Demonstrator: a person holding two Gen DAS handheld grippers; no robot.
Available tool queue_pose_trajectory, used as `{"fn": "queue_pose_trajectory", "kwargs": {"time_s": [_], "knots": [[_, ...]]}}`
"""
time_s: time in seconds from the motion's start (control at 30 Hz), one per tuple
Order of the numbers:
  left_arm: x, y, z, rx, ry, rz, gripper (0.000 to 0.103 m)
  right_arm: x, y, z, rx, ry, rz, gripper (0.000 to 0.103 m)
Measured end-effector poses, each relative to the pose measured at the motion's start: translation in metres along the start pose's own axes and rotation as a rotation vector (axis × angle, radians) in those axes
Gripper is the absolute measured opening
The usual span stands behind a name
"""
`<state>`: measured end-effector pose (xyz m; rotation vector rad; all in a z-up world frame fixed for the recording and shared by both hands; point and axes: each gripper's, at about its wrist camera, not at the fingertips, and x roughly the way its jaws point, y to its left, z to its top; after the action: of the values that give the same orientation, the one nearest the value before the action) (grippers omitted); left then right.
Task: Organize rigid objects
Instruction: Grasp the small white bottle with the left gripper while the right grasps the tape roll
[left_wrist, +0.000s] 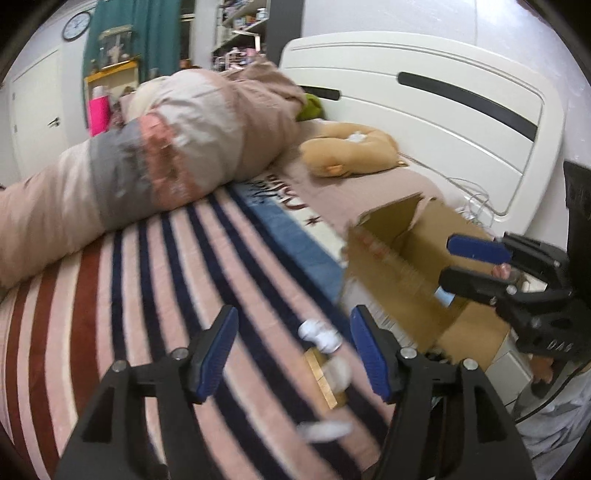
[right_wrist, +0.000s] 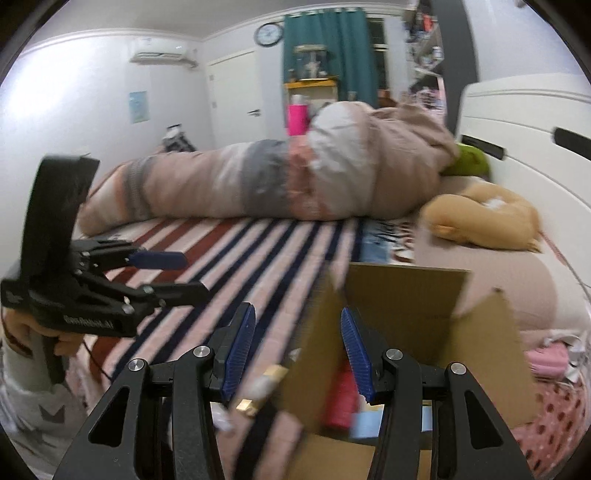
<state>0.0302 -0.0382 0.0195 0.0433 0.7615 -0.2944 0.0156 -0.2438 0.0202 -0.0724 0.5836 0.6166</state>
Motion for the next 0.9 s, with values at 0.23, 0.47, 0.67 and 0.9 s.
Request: {"fn": "queue_pose_trajectory", "kwargs": {"time_s": [0.23,0.47,0.67,0.9], "knots": [[0.011,0.04,-0.073,-0.067,0.045,-0.084,0.069,0.04,0.062,-0.014,-0.062,0.123,0.056,0.044],[0.066,0.026,-0.134,-0.119,0.126,-0.257,0.072,0.081,0.075,-0.049,-0.09,0.281,-0.066,0.044],[0.093,0.005,-0.149,-0.138,0.088,-0.286,0.076,0.107,0.076,-0.07,-0.156,0.399,-0.183,0.044],[0.09,0.0,-0.154,-0.126,0.052,-0.25,0.059,0.132,0.062,-0.079,-0.126,0.482,-0.192,0.031]]}}
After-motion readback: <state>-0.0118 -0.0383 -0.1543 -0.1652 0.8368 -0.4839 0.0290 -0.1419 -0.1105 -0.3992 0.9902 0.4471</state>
